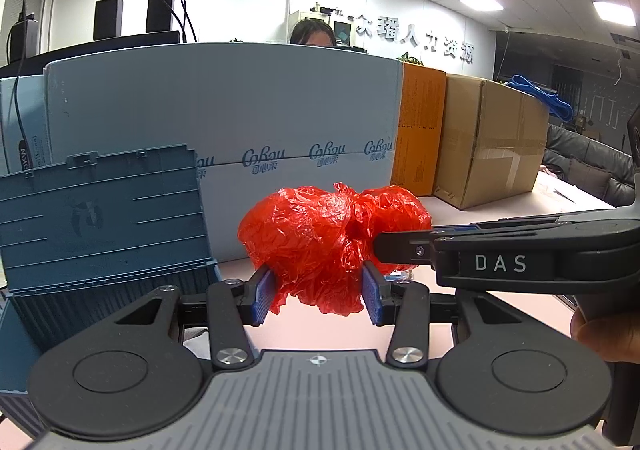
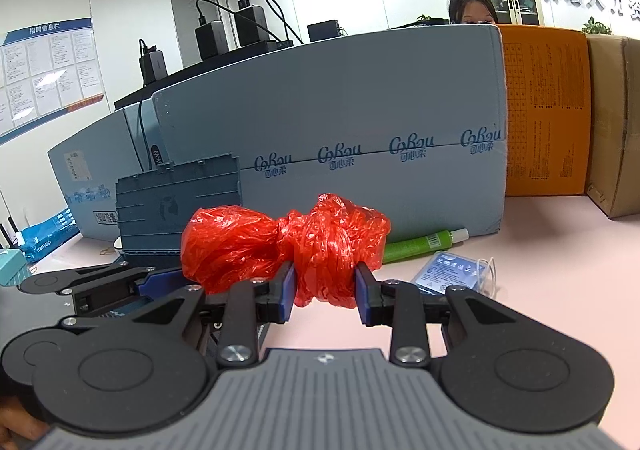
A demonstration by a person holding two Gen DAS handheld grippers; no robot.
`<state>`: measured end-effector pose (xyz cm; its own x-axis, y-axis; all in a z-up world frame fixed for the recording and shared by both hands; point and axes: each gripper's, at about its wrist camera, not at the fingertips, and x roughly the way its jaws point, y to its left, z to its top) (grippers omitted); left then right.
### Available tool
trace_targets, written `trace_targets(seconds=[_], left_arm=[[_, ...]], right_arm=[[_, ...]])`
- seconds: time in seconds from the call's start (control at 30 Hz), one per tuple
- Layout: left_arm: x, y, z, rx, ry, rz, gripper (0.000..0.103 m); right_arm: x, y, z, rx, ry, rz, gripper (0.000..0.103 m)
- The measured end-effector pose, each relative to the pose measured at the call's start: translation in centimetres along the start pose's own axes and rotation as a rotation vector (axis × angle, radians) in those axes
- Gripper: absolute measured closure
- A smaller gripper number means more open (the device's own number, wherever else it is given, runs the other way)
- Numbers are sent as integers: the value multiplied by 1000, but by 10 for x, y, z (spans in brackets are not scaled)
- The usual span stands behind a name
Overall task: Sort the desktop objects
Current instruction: 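Carry the red bag with both tools toward the dark blue storage box, then lower the red bag with both tools into the open dark blue box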
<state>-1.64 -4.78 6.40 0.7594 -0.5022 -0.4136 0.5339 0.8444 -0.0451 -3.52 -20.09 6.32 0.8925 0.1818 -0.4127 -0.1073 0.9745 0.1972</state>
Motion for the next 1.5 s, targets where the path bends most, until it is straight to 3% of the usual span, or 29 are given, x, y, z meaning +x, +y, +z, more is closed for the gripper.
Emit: trace_targets(seconds=[0.7,1.5], left_arm=[[-19,24,-3,13,-30,23,64],[-35,51,-9,-22,-43,102,64]], right_arm=[[5,28,-2,-8,-37,17,69],[21,59,1,-45,-34,84,68]])
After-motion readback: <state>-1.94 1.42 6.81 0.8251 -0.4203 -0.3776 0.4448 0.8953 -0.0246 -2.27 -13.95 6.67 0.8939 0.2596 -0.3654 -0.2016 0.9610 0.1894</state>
